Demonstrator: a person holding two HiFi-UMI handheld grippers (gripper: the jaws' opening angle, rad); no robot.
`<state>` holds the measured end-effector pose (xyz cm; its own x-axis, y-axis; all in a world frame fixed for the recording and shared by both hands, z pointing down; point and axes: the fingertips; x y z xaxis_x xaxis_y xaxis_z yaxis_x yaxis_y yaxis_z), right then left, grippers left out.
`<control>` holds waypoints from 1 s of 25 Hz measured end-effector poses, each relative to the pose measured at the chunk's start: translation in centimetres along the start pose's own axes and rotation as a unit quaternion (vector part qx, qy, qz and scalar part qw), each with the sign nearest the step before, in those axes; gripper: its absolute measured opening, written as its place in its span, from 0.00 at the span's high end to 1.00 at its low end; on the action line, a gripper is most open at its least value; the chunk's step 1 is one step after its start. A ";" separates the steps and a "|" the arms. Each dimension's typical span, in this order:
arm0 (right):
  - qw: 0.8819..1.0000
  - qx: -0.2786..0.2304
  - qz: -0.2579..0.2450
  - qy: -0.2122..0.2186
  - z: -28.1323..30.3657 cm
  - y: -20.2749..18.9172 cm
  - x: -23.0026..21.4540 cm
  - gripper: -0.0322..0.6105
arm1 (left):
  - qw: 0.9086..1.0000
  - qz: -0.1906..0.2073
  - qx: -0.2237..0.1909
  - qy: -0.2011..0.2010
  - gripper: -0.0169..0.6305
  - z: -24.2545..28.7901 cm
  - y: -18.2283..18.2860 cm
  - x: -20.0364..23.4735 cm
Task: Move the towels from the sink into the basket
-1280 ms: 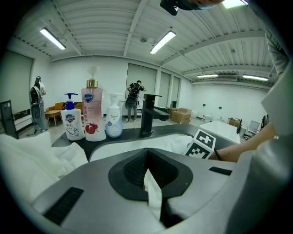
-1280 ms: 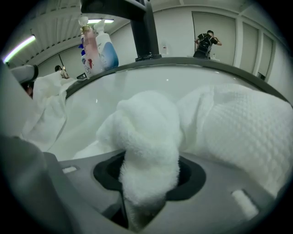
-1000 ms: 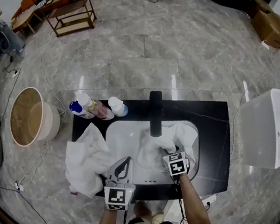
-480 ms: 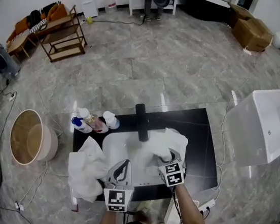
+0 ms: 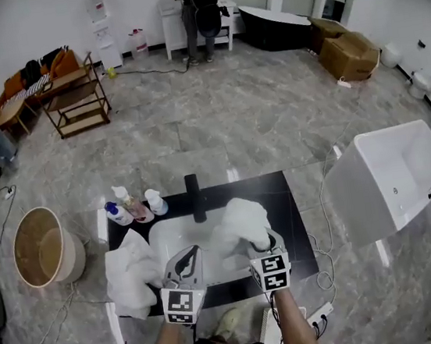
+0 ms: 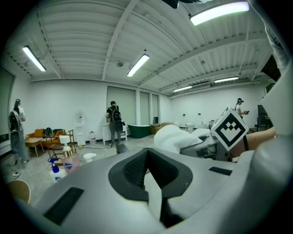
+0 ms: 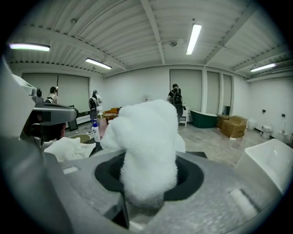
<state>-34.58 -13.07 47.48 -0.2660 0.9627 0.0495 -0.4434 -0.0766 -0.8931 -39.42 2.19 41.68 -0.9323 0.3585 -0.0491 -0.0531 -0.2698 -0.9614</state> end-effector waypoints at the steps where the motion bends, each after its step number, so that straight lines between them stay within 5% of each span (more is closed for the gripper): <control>1: 1.000 -0.008 0.004 -0.011 -1.2 0.6 -0.6 0.67 | 1.000 0.004 -0.003 -0.009 0.96 0.0 0.5 -0.6; 13: 0.982 -0.094 0.036 -0.157 -15.9 4.7 -7.9 0.66 | 0.987 0.053 -0.055 -0.143 0.96 1.2 6.7 -10.6; 25: 0.942 -0.082 0.082 -0.314 -30.0 -1.3 -15.8 0.66 | 0.944 0.082 -0.077 -0.309 0.96 3.8 9.2 -26.1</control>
<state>-4.15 -20.39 34.47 -0.7967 0.5935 0.1143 -0.2284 -0.1205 -0.9661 -16.89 -13.04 35.16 -0.9569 -0.2793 -0.0802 0.1194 -0.1261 -0.9848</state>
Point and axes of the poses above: the fingertips, and each gripper's own axes: z forward along the fingers, x to its left, y out of its top, and after that the axes turned 5 degrees about -y, right-handed
